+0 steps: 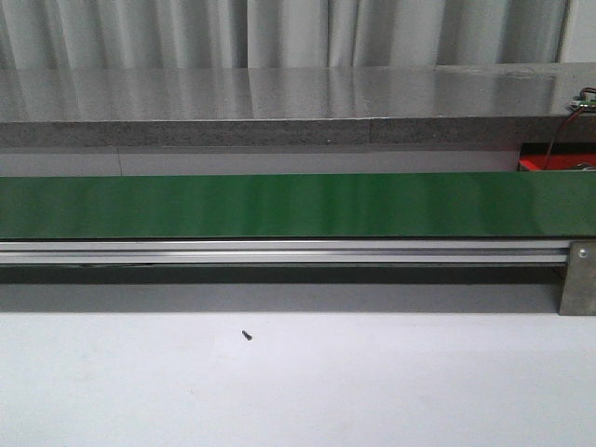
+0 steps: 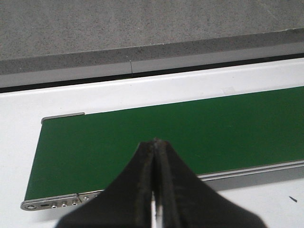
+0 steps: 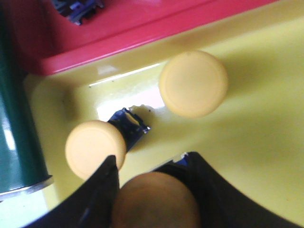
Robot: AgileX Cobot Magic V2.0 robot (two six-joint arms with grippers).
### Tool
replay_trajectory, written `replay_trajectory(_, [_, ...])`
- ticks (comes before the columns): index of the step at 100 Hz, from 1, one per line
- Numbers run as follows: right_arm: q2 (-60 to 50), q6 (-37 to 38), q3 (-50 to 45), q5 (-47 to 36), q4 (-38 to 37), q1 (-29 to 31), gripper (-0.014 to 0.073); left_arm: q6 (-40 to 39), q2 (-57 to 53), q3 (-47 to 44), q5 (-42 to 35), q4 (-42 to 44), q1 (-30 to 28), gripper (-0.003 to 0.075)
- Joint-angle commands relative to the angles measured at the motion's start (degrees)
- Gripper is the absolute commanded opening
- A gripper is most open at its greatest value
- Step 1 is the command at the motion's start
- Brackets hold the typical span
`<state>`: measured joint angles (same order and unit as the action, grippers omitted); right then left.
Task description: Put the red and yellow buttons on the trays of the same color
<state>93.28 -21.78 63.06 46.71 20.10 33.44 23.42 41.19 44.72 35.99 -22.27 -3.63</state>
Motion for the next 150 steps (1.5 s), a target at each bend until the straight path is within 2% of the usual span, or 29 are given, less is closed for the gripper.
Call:
replay_trajectory(1, [-1.1,-0.1,0.9,-2.7,1.1,0.7,0.0216,0.0,-0.2,1.5,-4.2,-1.4,0.4,-0.002])
replay_trajectory(35, [2.6,-0.1,0.8,-3.8,-0.2,0.7,0.0222,0.0,-0.2,1.5,-4.2,-1.4,0.4,-0.002])
replay_trajectory(42, [2.6,-0.1,0.8,-3.9,-0.2,0.7,0.0258,0.0,-0.2,1.5,-4.2,-1.4,0.4,-0.002])
replay_trajectory(57, [2.6,-0.1,0.8,-3.9,-0.3,0.7,0.0391,0.0,-0.2,1.5,-4.2,-1.4,0.4,-0.002])
replay_trajectory(64, [2.6,-0.1,0.8,-3.7,-0.3,0.7,0.0417,0.0,-0.2,1.5,-4.2,-1.4,0.4,-0.0019])
replay_trajectory(94, [1.9,0.1,0.9,-4.2,-0.2,0.7,0.0419,0.0,-0.2,1.5,-4.2,-1.4,0.4,-0.002])
replay_trajectory(112, [-2.2,0.3,1.0,-5.7,2.0,0.5,0.0419,0.0,-0.2,1.5,-4.2,-1.4,0.4,-0.002])
replay_trajectory(127, [-7.8,-0.7,1.0,-7.3,4.2,-2.7,0.0419,0.0,-0.2,1.5,-4.2,-1.4,0.4,-0.002])
replay_trajectory(150, [-17.9,-2.8,1.0,-9.6,4.0,-14.7,0.0419,0.0,-0.2,1.5,-4.2,-1.4,0.4,-0.002])
